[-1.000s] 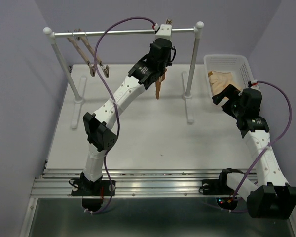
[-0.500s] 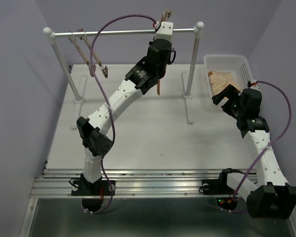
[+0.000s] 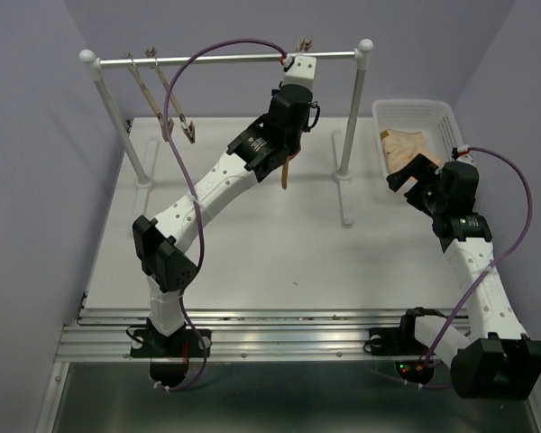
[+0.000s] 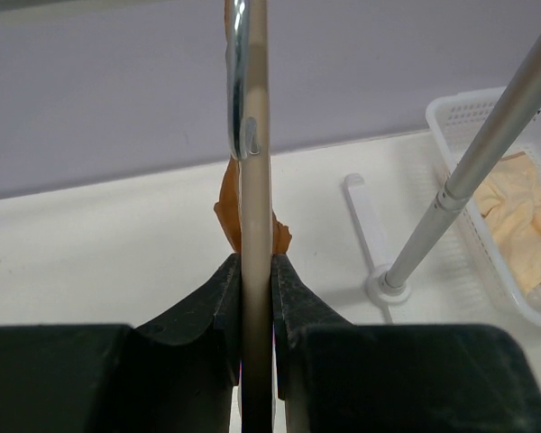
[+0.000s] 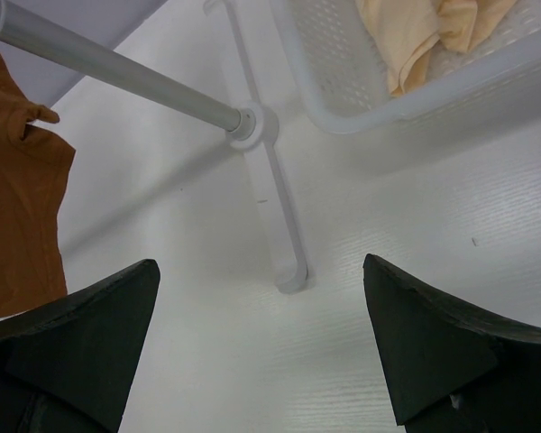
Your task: Remove the underwear clipped to the hanger
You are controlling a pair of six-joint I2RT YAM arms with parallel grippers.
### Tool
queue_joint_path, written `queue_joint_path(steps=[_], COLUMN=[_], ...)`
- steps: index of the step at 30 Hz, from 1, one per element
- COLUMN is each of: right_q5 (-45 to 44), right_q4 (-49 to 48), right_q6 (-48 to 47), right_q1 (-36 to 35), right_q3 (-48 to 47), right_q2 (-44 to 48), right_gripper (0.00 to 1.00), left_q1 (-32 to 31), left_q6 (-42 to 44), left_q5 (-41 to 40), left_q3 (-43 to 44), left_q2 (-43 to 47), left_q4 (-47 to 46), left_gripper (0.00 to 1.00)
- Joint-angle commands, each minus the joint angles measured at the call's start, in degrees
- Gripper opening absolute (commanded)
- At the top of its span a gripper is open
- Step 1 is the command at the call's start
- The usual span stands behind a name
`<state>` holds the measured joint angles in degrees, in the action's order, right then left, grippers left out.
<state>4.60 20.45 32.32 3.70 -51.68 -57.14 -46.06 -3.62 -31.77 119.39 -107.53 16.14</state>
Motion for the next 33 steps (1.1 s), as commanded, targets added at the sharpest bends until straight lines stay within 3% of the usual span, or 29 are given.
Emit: queue_joint_path(steps=[1, 8, 11, 14, 15, 18, 21, 24, 26, 28, 29, 30, 33], right_q5=[0.93, 3.21, 8.56, 20.85, 29.33, 43.5, 48.64, 60.38, 65.25, 69.65, 71.23, 73.42, 71.79], right_q4=[-2.96, -3.57, -6.54, -10.95, -15.13, -25.0, -28.26, -29.15, -24.16, -16.89, -5.01, 1.63, 20.04], right_q6=[-1.03, -2.25, -4.8, -7.79, -8.58, -9.9, -13.67, -19.37, -28.68, -43.67, -51.31, -68.44, -80.98], right_q1=[0.16, 0.16, 0.16, 0.16, 0.16, 0.16, 0.16, 0.16, 0.16, -0.36, -0.97, -0.98, -4.74], right_q3=[-0.17, -0.35, 0.61, 2.2, 3.42, 5.71, 5.89, 4.23, 0.63, -4.55, -6.66, -11.64, -19.92], right_q2=[0.02, 0.37, 1.59, 3.53, 4.14, 6.16, 8.01, 7.14, 5.74, 2.84, 1.61, -1.27, -6.12], right_gripper=[1.0, 1.0, 1.0, 1.0, 1.0, 1.0, 1.0, 1.0, 1.0, 1.0, 1.0, 1.0, 1.0], left_q1=[-0.61, -1.75, -2.1, -2.36, -2.45, -2.36, -2.36, -2.36, -2.36, -2.36, -2.36, -2.36, -2.36], left_q6=[0.01, -1.65, -1.57, -2.97, -3.58, -5.6, -7.8, -9.39, -10.18, -10.09, -10.09, -10.01, -10.01], left_q5=[-0.23, -0.05, 3.89, 9.51, 10.92, 16.47, 22.17, 27.63, 31.67, 37.64, 39.4, 42.9, 45.65], left_q3=[-3.46, -12.77, -17.87, -24.8, -26.82, -36.4, -44.93, -50.39, -52.5, -54.17, -55.14, -56.71, -58.48], left_q2=[6.45, 10.58, 14.09, 19.18, 20.59, 27.97, 36.31, 43.35, 47.13, 49.95, 50.91, 52.84, 55.31], left_q4=[-4.27, -5.86, -6.56, -6.91, -7.09, -8.05, -8.06, -5.96, -3.14, -0.42, -0.15, 0.29, 1.78], left_gripper=[0.0, 0.0, 0.0, 0.0, 0.0, 0.0, 0.0, 0.0, 0.0, 0.0, 0.0, 0.0, 0.0])
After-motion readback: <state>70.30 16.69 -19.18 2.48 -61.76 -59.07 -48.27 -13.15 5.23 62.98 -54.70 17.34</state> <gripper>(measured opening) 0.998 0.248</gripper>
